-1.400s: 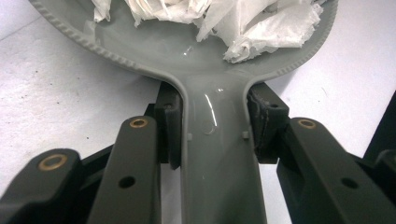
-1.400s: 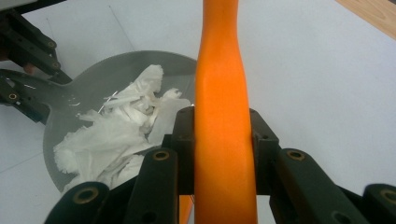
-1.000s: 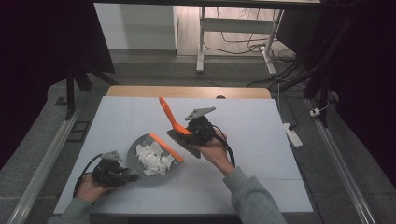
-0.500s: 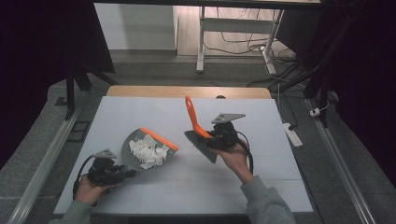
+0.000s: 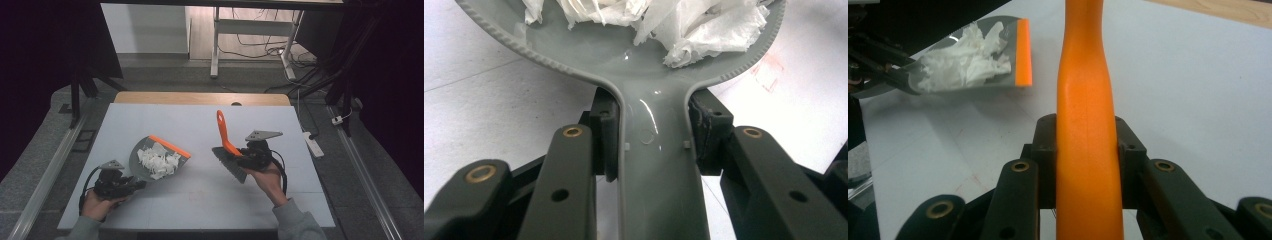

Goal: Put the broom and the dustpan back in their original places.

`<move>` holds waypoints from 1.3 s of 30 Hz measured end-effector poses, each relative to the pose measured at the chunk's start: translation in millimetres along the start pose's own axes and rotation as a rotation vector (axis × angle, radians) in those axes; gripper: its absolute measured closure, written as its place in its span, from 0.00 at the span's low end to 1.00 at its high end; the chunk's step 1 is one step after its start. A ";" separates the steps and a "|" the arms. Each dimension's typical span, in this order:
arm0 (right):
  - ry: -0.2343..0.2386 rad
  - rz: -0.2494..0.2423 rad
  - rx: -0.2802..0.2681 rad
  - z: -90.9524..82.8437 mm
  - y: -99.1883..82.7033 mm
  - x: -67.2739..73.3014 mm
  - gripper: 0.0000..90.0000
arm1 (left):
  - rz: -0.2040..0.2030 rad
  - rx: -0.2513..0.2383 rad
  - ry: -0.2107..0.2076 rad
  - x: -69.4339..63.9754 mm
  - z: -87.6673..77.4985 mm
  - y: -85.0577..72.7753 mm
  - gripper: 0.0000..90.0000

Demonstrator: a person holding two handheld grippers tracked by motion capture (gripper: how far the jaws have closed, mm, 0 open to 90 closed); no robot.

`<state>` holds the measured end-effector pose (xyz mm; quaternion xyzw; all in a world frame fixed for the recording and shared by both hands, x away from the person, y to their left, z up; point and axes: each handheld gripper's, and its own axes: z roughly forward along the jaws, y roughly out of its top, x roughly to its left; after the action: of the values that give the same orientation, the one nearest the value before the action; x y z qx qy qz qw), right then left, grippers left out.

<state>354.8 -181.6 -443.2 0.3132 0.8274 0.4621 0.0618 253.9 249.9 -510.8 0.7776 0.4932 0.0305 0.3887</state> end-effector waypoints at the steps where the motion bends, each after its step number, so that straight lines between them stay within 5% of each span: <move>1: 0.003 0.005 0.000 -1.4 -1.4 -0.7 0.78 | -0.006 -0.004 0.003 -0.1 -0.5 -0.1 0.68; 23: 0.100 0.153 0.079 -20.6 -43.8 -19.9 0.78 | -0.107 -0.077 0.091 -6.3 -3.6 -2.9 0.68; 31: 0.089 0.221 0.104 -29.3 -53.7 -29.6 0.78 | -0.182 -0.098 0.143 -5.5 0.4 -4.8 0.68; 39: 0.069 0.333 0.170 -28.2 -67.4 -49.5 0.78 | -0.247 -0.061 0.218 -0.3 15.0 -0.6 0.68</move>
<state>352.1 -255.9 -490.6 0.4339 0.8018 0.4049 -0.0705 259.7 241.2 -521.6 0.6911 0.6232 0.0815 0.3569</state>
